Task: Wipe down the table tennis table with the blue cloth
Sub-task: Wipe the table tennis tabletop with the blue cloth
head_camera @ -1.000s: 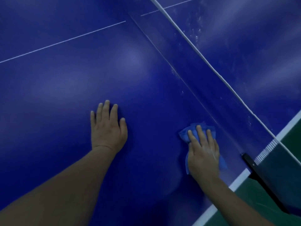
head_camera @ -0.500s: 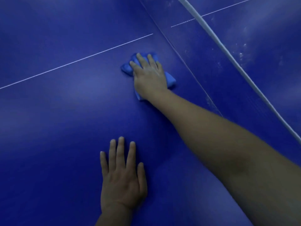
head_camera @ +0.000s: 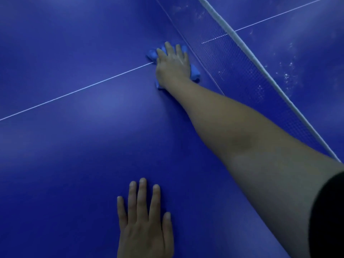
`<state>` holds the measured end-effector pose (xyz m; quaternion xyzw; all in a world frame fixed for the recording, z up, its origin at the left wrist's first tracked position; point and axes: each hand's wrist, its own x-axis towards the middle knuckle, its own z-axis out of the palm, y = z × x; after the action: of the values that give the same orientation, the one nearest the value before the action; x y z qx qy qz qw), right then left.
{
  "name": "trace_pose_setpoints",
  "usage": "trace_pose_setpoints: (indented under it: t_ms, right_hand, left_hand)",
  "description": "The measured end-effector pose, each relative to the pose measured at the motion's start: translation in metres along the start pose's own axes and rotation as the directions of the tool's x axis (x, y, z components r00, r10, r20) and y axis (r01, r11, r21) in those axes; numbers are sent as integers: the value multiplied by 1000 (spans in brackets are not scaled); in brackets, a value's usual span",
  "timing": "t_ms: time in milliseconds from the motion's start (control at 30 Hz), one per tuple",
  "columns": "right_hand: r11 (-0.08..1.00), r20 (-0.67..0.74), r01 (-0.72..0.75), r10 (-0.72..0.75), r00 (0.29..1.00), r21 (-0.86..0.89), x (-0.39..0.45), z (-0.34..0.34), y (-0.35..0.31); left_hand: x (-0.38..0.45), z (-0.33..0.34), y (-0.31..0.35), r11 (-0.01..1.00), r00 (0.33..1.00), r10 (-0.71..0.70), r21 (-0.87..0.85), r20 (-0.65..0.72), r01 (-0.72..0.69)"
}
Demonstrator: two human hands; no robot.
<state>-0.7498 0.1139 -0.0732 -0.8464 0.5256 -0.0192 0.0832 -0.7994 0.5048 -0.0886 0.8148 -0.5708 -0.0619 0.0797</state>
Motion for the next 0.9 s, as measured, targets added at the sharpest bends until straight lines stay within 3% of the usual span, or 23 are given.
trace_pose_setpoints:
  t_ms: [167,267,433,533,900]
  right_hand:
    - [987,-58,-146,150,987,64,-113,4,73]
    - [974,-83,-219,222,971,50,-166,16,83]
    - [991,-59,-135,134,989,-10,-97,7,43]
    - [988,-38,-153,153,988,0,-85,6,49]
    - [941,-212,-338,336,918,30,-350,12,148]
  left_hand:
    - [-1,-4,1,1000,999,-3,-3,43,3]
    - [0,-3,2,1000,998,-7,-7,63,8]
    - [-1,1,1,1000,999,18,-15,28,-17]
    - [-2,1,2,1000,999,19,-8,46,-19]
    - [-5,-6,9,999,991,-32,-33,131,36]
